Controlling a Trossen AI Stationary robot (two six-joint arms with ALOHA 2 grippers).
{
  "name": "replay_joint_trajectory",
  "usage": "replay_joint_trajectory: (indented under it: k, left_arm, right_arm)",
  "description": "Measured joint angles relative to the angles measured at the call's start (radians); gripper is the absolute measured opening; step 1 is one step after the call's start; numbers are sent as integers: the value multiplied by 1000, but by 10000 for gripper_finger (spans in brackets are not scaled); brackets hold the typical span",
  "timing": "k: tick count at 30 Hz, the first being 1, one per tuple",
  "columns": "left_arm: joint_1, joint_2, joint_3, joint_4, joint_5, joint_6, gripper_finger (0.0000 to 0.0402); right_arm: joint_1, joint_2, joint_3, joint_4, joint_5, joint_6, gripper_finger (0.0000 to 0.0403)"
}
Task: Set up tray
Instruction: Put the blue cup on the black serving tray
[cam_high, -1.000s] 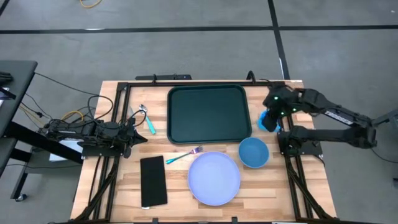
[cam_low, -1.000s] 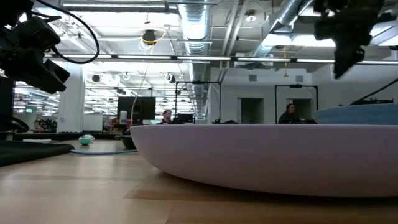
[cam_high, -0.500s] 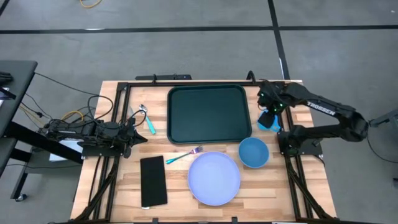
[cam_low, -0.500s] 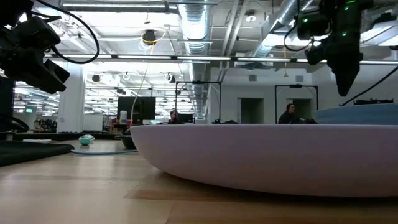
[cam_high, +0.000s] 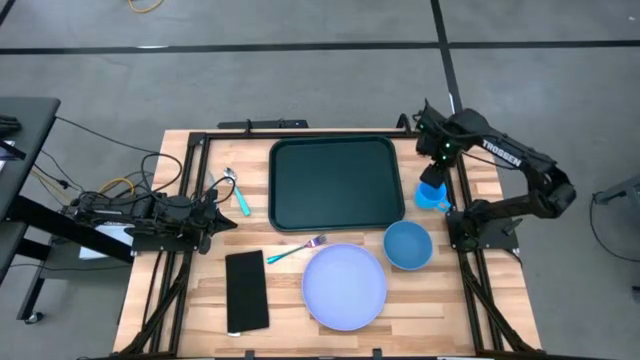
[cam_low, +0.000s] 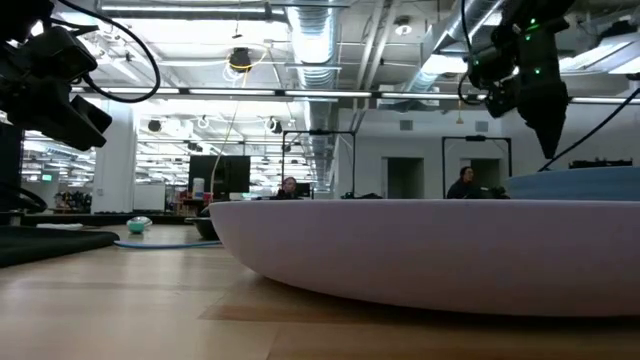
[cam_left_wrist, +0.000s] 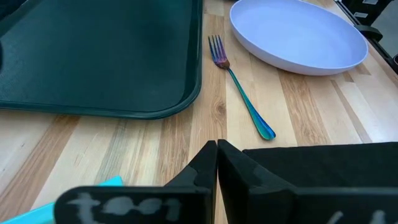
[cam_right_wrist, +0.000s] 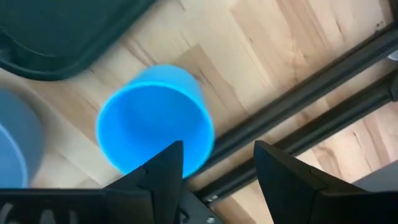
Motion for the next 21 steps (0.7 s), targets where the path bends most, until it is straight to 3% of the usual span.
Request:
replay_joint_trajectory:
  k: [7, 14, 21]
  left_arm:
    - [0, 0, 0, 0, 0, 0, 0]
    - [0, 0, 0, 0, 0, 0, 0]
    - [0, 0, 0, 0, 0, 0, 0]
  right_arm:
    - [-88, 9, 0, 34, -108, -73, 189]
    - [-98, -1, -4, 41, -137, -76, 189]
    - [-64, 0, -118, 87, -131, -84, 189]
